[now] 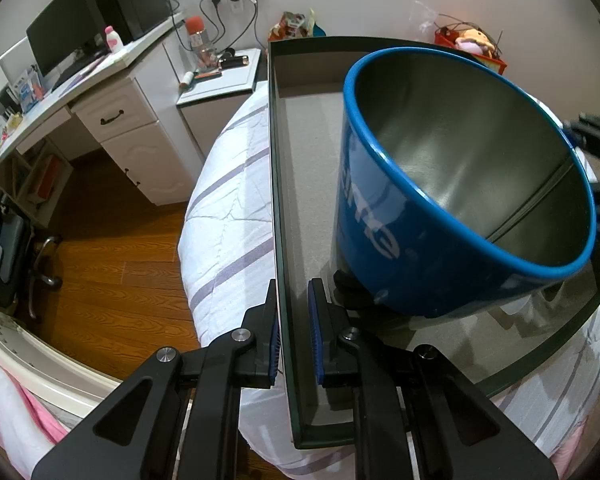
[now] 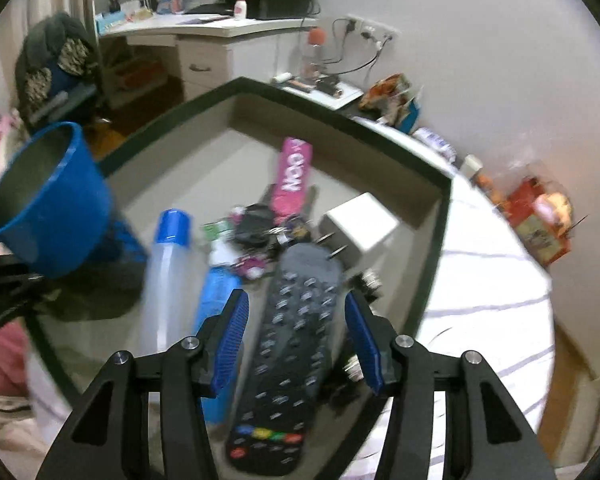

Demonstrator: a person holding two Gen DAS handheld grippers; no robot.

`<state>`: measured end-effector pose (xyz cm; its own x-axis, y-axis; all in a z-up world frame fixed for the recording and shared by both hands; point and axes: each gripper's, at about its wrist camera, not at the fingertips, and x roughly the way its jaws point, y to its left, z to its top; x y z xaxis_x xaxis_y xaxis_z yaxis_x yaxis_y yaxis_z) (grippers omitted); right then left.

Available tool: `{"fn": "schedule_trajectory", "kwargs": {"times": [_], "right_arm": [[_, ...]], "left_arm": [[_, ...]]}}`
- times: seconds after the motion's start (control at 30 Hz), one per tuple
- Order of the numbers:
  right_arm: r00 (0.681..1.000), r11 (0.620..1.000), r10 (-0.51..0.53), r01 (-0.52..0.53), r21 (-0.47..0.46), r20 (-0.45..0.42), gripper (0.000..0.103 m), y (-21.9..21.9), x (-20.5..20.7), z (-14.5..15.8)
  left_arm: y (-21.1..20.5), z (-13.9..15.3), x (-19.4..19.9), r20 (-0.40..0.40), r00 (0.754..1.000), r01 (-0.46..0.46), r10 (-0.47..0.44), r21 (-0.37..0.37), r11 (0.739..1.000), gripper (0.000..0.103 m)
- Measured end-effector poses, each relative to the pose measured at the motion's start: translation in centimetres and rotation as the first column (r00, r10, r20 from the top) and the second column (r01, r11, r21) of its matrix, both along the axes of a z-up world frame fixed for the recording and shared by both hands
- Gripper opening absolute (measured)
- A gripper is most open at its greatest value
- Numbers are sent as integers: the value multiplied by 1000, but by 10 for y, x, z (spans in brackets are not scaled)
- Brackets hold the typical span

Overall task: Organize rigid objects
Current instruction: 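Lower the bottle into the tray beside the blue cup and release, then push the black remote alongside the bottle with the right tool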

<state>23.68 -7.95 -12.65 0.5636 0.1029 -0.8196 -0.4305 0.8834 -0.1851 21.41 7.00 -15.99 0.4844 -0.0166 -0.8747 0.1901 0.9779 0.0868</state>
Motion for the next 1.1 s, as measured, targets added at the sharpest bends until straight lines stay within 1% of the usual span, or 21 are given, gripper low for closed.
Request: {"fn": "schedule_trajectory", "kwargs": {"times": [0.03, 0.1, 0.2, 0.3, 0.33, 0.37, 0.4, 0.47, 0.57, 0.63, 0.7, 0.77, 0.83, 0.9, 0.93, 1.03, 1.1], "right_arm": [[1000, 999, -6, 6, -35, 12, 52, 2, 5, -1], [1000, 998, -16, 17, -67, 17, 52, 3, 13, -2], [1000, 999, -19, 18, -31, -16, 52, 6, 29, -4], [999, 995, -36, 33, -92, -35, 52, 15, 45, -9], [997, 994, -51, 45, -98, -52, 52, 15, 46, -8], [995, 994, -58, 51, -95, -77, 52, 17, 50, -9], [995, 994, -61, 53, -95, -82, 52, 18, 54, -10], [996, 994, -59, 52, -100, -69, 53, 23, 58, -12], [997, 997, -46, 42, -60, -62, 53, 23, 60, -8], [997, 999, -44, 44, -13, -62, 53, 18, 58, -4], [994, 997, -52, 57, 47, -95, 53, 8, 51, 0], [994, 996, -60, 65, 60, -90, 53, -2, 40, 6], [993, 993, -59, 69, 94, -99, 53, -14, 24, 13], [993, 992, -38, 51, 115, -114, 57, -19, 12, 16], [992, 994, -16, 29, 108, -125, 61, -19, 4, 15], [988, 998, 35, -25, 65, -153, 61, -18, -20, 11], [988, 999, 35, -32, 22, -154, 61, -18, -27, 9]], "left_arm": [[1, 0, 0, 0, 1000, 0, 0, 0, 1000, 11], [0, 0, 0, 1, 1000, 0, 0, -1, 1000, 11], [0, 0, 0, 1, 1000, 1, -1, -1, 1000, 11], [-2, 0, 2, 0, 1000, 1, -1, 1, 1000, 11], [-1, 0, 2, 2, 1000, 2, -2, 0, 1000, 11], [-2, 0, 2, 1, 1000, 2, -2, -1, 1000, 12], [-2, 0, 2, 2, 1000, 2, -2, -1, 1000, 12], [-2, 0, 2, 2, 1000, 5, -5, -3, 1000, 12], [-3, 0, 3, 1, 1000, 7, -7, 0, 1000, 12], [-3, -1, 3, 0, 1000, 7, -7, 0, 1000, 12], [-3, -1, 3, 0, 1000, 8, -8, -1, 1000, 12], [-4, -1, 4, 0, 1000, 7, -7, -3, 1000, 12], [-4, -1, 4, 0, 1000, 7, -7, -2, 1000, 12], [-3, -1, 3, 0, 1000, 8, -8, -2, 1000, 12], [-4, -1, 3, 0, 1000, 8, -8, -2, 1000, 13], [-3, -1, 3, 0, 1000, 7, -7, -2, 1000, 13], [-3, -1, 3, 1, 1000, 7, -7, -2, 1000, 12]]}}
